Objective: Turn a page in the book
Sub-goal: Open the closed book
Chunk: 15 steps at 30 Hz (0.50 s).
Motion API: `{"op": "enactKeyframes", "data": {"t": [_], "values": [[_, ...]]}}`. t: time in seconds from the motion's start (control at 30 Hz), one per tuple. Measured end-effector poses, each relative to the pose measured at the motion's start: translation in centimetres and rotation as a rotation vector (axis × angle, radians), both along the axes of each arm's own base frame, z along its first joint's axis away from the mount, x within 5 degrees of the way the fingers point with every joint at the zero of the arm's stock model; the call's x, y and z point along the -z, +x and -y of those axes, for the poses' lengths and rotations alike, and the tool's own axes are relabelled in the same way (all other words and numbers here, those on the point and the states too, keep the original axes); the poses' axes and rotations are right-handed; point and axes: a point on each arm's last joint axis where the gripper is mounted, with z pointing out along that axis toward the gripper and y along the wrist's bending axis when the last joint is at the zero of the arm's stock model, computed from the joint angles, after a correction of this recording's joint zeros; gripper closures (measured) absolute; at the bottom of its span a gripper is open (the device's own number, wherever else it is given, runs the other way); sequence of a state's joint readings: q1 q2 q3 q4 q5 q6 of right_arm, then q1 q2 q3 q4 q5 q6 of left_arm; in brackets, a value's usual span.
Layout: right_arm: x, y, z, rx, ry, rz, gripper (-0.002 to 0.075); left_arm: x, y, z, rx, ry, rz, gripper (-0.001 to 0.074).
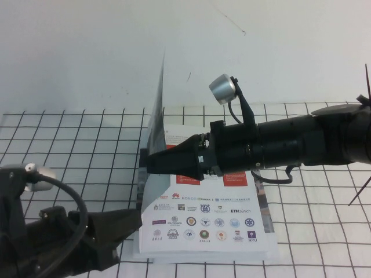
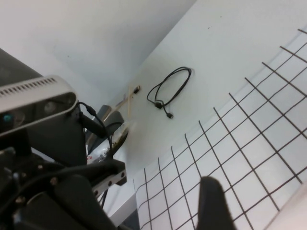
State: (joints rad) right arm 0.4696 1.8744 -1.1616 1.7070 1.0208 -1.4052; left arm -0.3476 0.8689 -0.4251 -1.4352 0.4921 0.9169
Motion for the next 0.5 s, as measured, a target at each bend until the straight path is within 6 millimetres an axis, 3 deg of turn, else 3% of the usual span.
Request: {"op": "enactKeyframes", "data": {"t": [0.23, 0.37, 0.5], "values": [[0.1, 0.0, -0.2, 0.006, -0.008, 0.001, 0.0325, 1.4, 0.9, 2.5, 0.095, 0.011, 0.01, 0.0737], [0.0, 0.0, -0.2, 0.007, -0.008, 0.003, 0.0325, 3.7, 0.7, 4.7, 0.185, 0.144, -0.011, 0.0737], [0.0, 0.0, -0.3, 0.004, -0.007, 0.004, 0.0325, 5.5, 1.4, 6.2, 0.145, 0.312, -0.009, 0.0737]]}}
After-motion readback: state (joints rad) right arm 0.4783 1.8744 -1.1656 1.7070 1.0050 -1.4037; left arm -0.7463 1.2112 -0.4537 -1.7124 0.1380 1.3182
